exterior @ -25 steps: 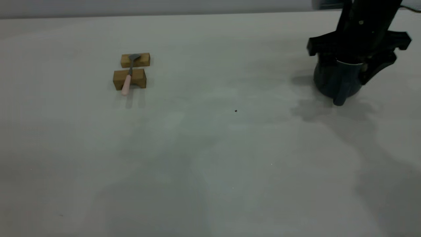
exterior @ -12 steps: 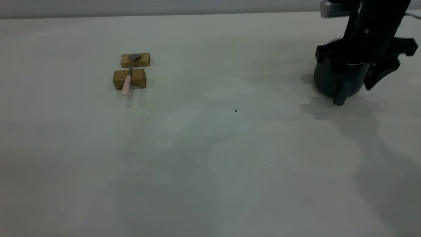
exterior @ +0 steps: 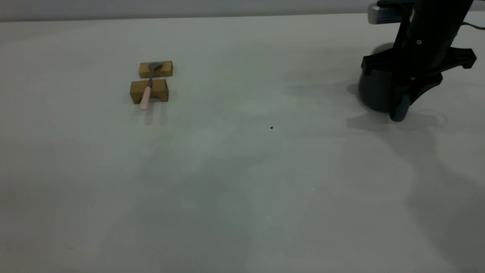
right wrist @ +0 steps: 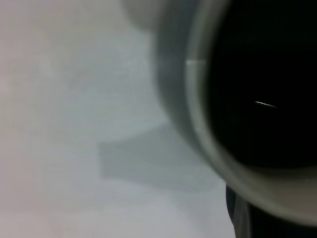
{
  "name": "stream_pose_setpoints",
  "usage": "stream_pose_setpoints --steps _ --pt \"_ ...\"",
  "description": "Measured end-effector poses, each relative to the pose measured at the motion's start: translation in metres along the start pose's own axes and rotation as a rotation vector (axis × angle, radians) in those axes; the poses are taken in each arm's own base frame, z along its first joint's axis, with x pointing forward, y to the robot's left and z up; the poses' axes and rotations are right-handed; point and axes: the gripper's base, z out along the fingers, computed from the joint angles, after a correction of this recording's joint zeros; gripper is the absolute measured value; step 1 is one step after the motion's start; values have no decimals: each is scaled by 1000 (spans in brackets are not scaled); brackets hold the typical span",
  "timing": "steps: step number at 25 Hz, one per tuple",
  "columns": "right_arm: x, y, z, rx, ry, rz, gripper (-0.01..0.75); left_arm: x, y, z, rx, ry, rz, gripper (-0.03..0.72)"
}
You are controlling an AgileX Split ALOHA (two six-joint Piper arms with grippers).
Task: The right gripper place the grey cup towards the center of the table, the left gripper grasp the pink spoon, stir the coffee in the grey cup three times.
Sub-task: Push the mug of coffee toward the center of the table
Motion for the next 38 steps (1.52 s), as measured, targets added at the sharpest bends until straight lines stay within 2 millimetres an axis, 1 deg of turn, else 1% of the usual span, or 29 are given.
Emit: stream_pose_setpoints --steps 3,7,9,16,22,25,31,36,38 --pt "1 5 0 -4 -1 -19 168 0 0 0 0 0 0 476" --pt "3 22 -1 -16 -9 -70 168 0 0 0 0 0 0 476" --pt "5 35 -2 -25 -19 -102 168 0 0 0 0 0 0 476" --pt "19 88 -7 -61 -36 -228 168 0 0 0 0 0 0 476" --pt "16 125 -18 -88 -67 -298 168 0 0 0 0 0 0 476" --pt "17 136 -22 -98 -76 -319 168 0 0 0 0 0 0 476" --pt "18 150 -14 -109 -74 -335 168 0 0 0 0 0 0 476" --pt "24 171 -10 -131 -94 -376 168 0 0 0 0 0 0 476" --pt "24 175 -10 -138 -100 -371 168 0 0 0 0 0 0 476"
